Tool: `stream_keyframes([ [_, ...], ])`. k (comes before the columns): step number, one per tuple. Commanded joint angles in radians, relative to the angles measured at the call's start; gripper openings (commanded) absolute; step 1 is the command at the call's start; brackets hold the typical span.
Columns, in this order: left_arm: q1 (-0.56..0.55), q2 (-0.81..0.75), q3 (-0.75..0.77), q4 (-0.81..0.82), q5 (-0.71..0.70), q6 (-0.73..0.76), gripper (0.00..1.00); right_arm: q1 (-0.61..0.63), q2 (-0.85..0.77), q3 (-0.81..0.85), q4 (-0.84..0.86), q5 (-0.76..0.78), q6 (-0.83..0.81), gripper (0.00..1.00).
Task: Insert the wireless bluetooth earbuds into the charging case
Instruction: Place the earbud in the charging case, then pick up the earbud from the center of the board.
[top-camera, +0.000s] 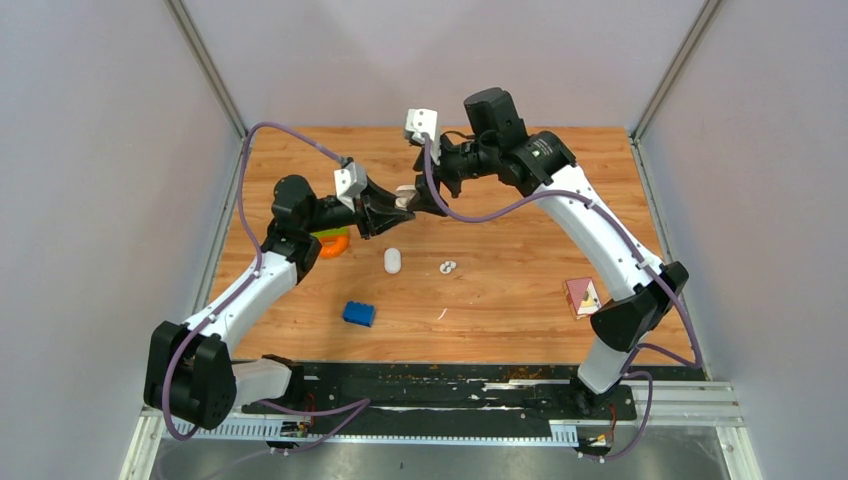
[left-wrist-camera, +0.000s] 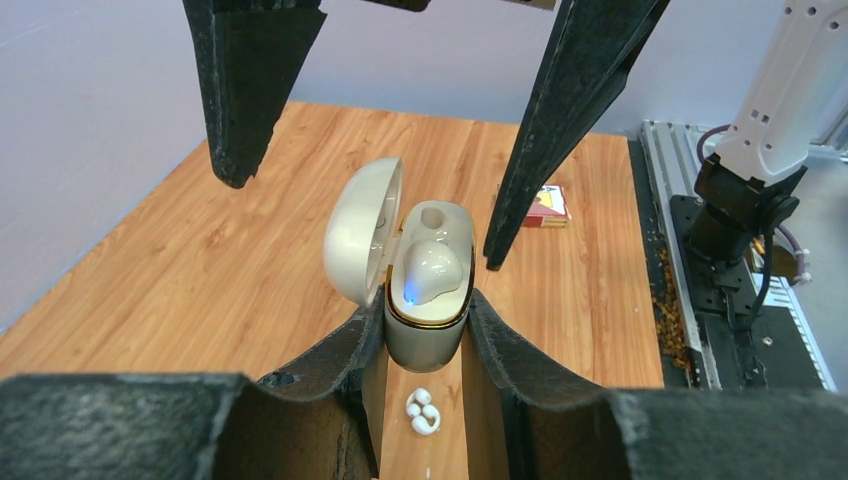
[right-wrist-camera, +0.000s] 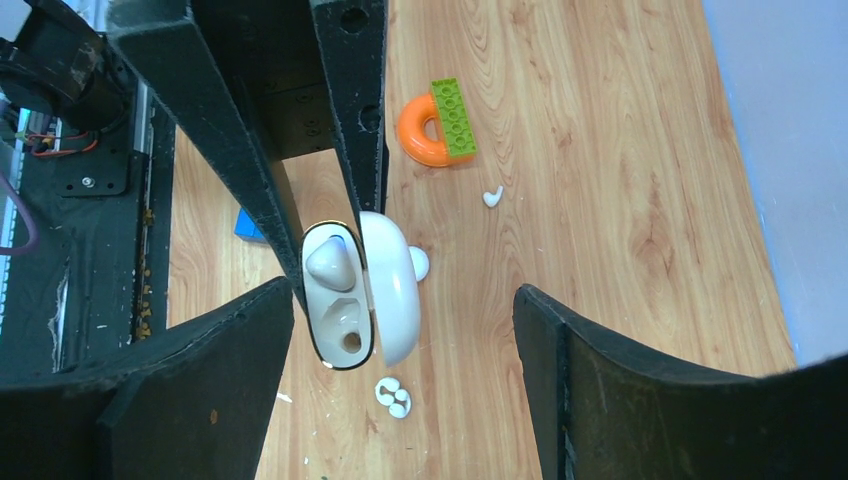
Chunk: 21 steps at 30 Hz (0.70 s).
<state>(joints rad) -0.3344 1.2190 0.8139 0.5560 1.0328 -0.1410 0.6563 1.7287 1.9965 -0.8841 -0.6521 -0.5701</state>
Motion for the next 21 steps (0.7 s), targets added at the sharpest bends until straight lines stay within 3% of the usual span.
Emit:
stream_keyframes([
  [1,-0.005,-0.025,0.01,0.0,-0.014,0.018,0.06,-0.026,-0.073,0.035,0.01,-0.092,0.017,0.81],
  [4,-0.001,-0.033,0.014,-0.04,-0.036,0.025,0.06,-0.071,-0.097,0.031,0.064,-0.102,0.115,0.81],
  [10,0.025,-0.103,0.02,-0.124,-0.11,0.013,0.06,-0.281,-0.085,-0.079,0.332,-0.094,0.481,0.73],
  [15,0.082,-0.174,0.039,-0.218,-0.148,-0.004,0.05,-0.335,-0.005,-0.134,0.372,-0.046,0.444,0.62],
  [21,0.149,-0.254,0.081,-0.343,-0.205,0.048,0.05,-0.22,0.192,-0.071,0.32,0.087,0.448,0.54],
])
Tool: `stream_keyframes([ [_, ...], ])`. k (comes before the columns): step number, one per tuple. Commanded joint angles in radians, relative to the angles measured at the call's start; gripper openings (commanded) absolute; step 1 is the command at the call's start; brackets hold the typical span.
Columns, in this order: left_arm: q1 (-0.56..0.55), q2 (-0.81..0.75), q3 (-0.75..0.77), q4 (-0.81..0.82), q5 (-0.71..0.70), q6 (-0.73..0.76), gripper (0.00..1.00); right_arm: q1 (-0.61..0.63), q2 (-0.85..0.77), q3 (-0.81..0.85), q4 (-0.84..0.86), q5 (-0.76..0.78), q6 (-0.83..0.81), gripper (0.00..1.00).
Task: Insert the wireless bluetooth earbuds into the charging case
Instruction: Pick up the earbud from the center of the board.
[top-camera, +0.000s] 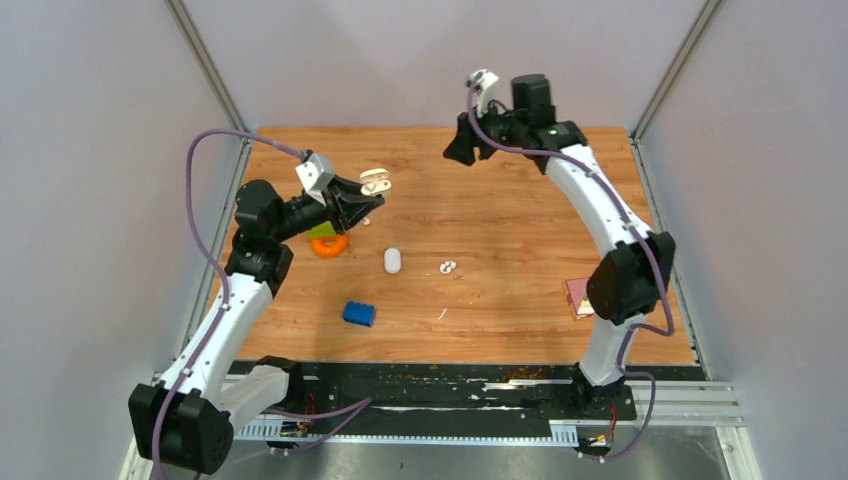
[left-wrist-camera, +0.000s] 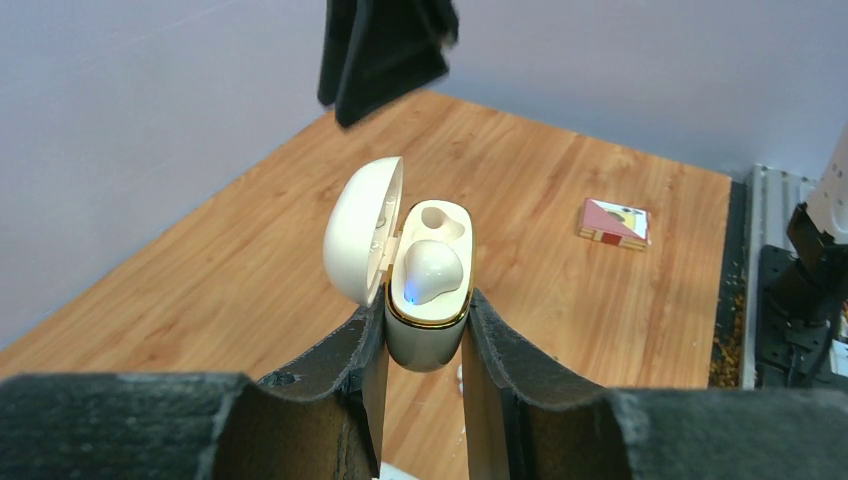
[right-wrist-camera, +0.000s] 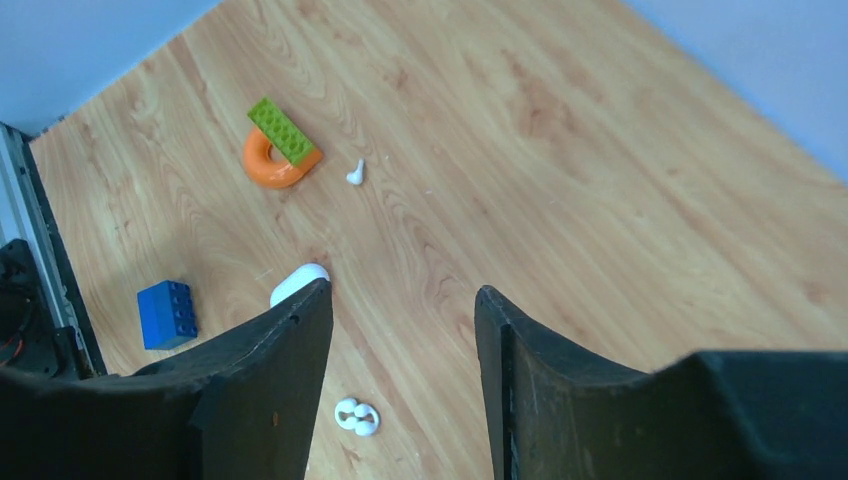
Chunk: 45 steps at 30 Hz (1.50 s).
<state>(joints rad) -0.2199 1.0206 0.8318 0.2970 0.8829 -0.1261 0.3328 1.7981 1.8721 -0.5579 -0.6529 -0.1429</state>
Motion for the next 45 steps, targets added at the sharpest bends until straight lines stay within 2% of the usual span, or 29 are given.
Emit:
stream_keyframes([
  [1,0.042,-0.067,0.072,-0.097,-0.064,0.037,0.05,0.126,0.168,0.08,-0.02,0.104,0.0,0.53],
  [5,0.061,-0.102,0.103,-0.148,-0.084,0.047,0.05,0.185,0.333,0.143,0.02,-0.009,-0.127,0.43],
  [8,0.065,-0.124,0.123,-0.191,-0.091,0.067,0.05,0.219,0.411,0.15,0.087,-0.123,-0.258,0.42],
  [12,0.065,-0.135,0.139,-0.216,-0.104,0.078,0.06,0.282,0.531,0.26,0.031,-0.067,-0.44,0.4],
  [14,0.065,-0.138,0.144,-0.215,-0.11,0.079,0.06,0.309,0.574,0.285,0.04,-0.008,-0.482,0.39],
  [18,0.067,-0.139,0.141,-0.209,-0.108,0.076,0.06,0.333,0.633,0.308,0.109,0.068,-0.411,0.38],
  [22,0.067,-0.146,0.125,-0.184,-0.104,0.058,0.06,0.351,0.692,0.335,0.174,0.147,-0.218,0.43],
  [26,0.067,-0.153,0.114,-0.173,-0.101,0.042,0.06,0.371,0.723,0.343,0.23,0.172,-0.068,0.43],
  [32,0.067,-0.154,0.105,-0.181,-0.096,0.039,0.07,0.411,0.769,0.371,0.287,0.271,0.031,0.41],
  [37,0.067,-0.144,0.116,-0.215,-0.103,0.051,0.07,0.431,0.803,0.388,0.32,0.403,0.115,0.35],
  [45,0.067,-0.116,0.152,-0.247,-0.105,0.066,0.08,0.435,0.813,0.371,0.294,0.477,0.125,0.22],
])
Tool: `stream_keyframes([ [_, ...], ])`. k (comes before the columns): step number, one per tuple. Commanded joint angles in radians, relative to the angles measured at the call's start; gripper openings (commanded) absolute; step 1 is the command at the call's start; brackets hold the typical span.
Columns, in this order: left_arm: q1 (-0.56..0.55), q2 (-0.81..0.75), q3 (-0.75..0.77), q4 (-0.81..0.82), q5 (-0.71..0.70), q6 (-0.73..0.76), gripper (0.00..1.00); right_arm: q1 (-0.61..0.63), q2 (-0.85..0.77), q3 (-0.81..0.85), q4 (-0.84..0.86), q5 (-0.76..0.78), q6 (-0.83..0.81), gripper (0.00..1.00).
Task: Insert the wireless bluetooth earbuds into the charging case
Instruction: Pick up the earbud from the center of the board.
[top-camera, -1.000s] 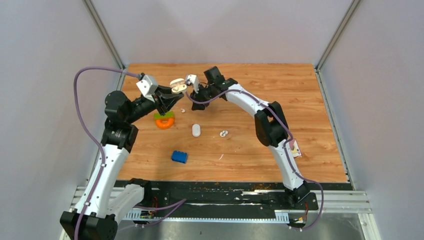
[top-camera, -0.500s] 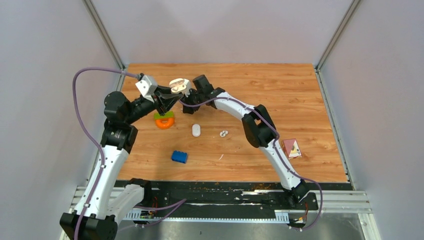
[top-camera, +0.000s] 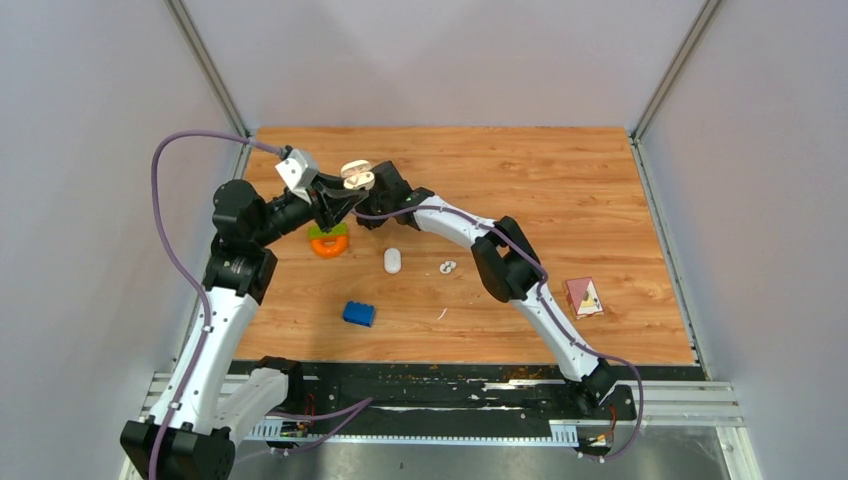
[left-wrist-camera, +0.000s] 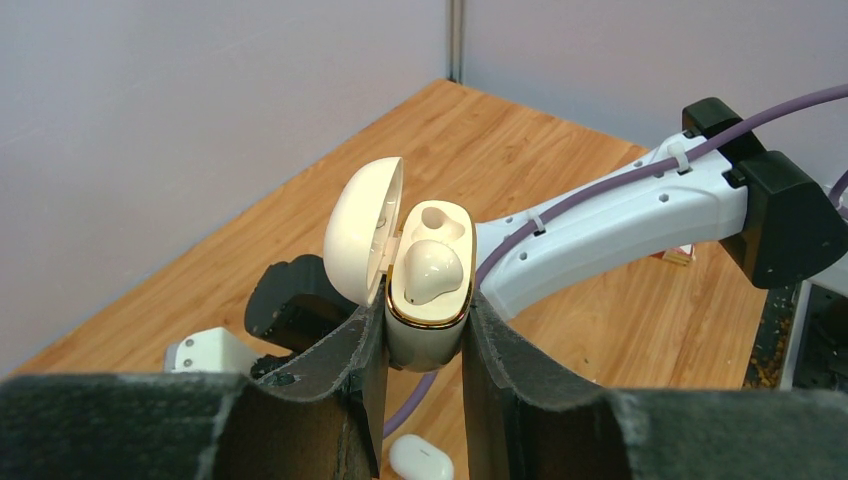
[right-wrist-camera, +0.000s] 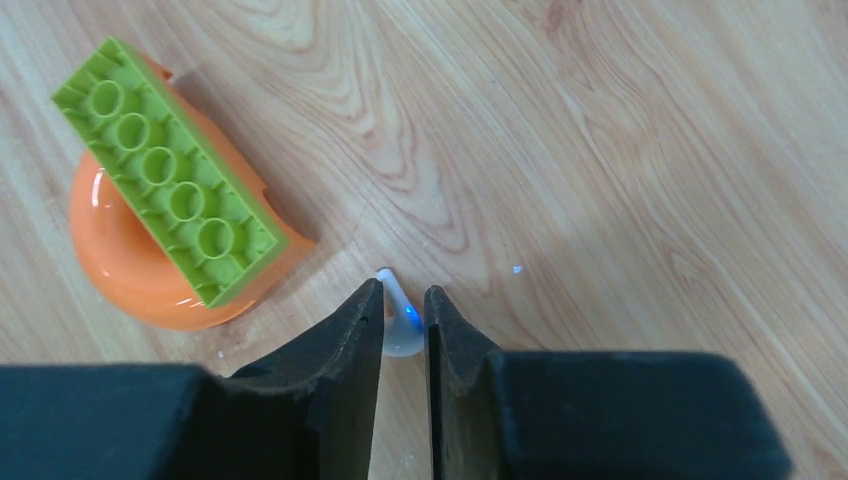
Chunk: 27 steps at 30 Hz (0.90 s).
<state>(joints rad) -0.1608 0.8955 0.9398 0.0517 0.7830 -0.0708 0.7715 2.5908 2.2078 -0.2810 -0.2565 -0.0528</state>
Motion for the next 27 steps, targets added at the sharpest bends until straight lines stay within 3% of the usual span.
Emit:
stream_keyframes([
  [1,0.007,0.013,0.046,-0.001,-0.005,0.011,0.08,-0.003,0.019,0.033,0.002,0.095,0.023,0.21],
  [6,0.007,0.022,0.036,0.033,-0.005,-0.007,0.08,-0.005,-0.02,-0.032,-0.057,0.139,-0.008,0.17],
  [12,0.007,0.022,0.02,0.076,0.001,-0.032,0.08,-0.009,-0.06,-0.073,-0.084,0.123,-0.028,0.05],
  [27,0.007,0.023,-0.04,0.215,0.008,-0.111,0.08,-0.105,-0.518,-0.499,-0.211,0.047,0.016,0.0],
])
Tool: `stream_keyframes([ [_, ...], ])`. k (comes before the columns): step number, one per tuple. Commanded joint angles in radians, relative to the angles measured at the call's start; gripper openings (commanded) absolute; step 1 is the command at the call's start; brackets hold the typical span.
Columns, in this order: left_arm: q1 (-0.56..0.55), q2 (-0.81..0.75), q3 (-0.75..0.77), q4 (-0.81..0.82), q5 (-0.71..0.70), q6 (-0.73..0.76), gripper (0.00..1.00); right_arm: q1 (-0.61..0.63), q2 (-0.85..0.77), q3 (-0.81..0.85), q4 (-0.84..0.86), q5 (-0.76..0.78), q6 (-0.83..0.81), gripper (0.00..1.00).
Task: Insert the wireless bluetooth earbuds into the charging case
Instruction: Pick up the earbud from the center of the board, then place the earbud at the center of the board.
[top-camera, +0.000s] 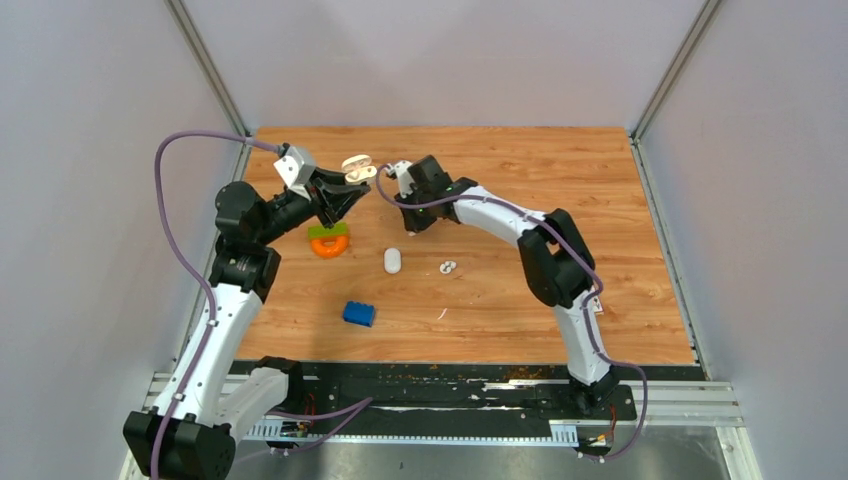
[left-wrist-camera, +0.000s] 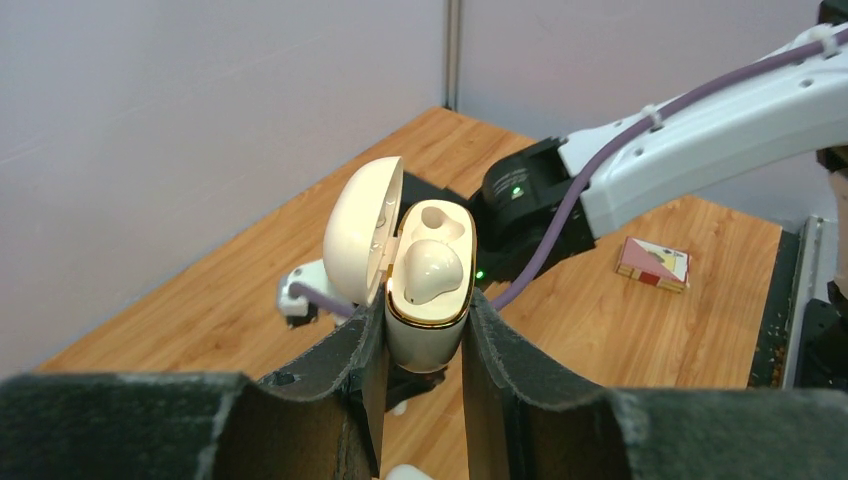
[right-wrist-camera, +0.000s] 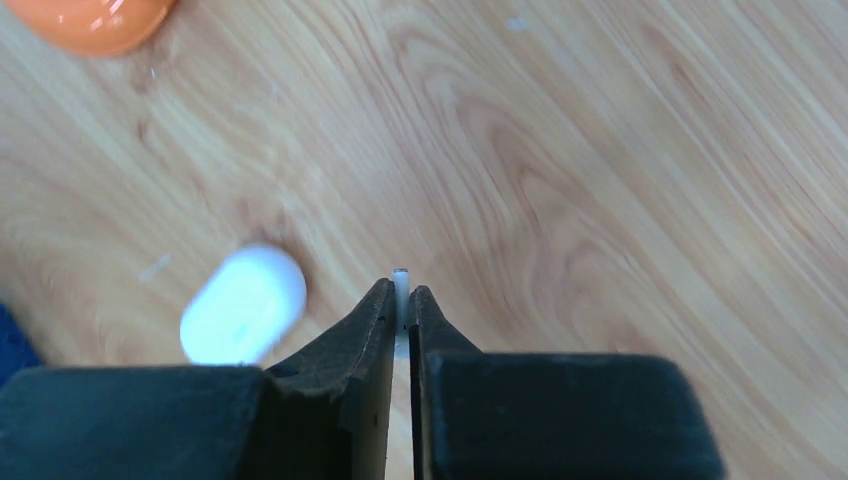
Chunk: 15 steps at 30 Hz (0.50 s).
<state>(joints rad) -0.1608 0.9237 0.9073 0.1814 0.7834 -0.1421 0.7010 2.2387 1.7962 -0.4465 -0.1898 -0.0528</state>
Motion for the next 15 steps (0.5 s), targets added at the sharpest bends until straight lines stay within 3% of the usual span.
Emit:
stream_keyframes([
  [1,0.007,-0.004,-0.011,0.097,0.011,-0.044,0.08,-0.044,-0.196,-0.136,-0.054,-0.021,0.015,0.0],
  [8,0.007,0.01,-0.019,0.138,0.024,-0.077,0.08,-0.124,-0.319,-0.306,-0.135,0.003,0.047,0.0],
  [15,0.007,0.012,-0.004,0.097,0.03,-0.056,0.08,-0.209,-0.287,-0.264,-0.329,-0.161,-0.012,0.0],
])
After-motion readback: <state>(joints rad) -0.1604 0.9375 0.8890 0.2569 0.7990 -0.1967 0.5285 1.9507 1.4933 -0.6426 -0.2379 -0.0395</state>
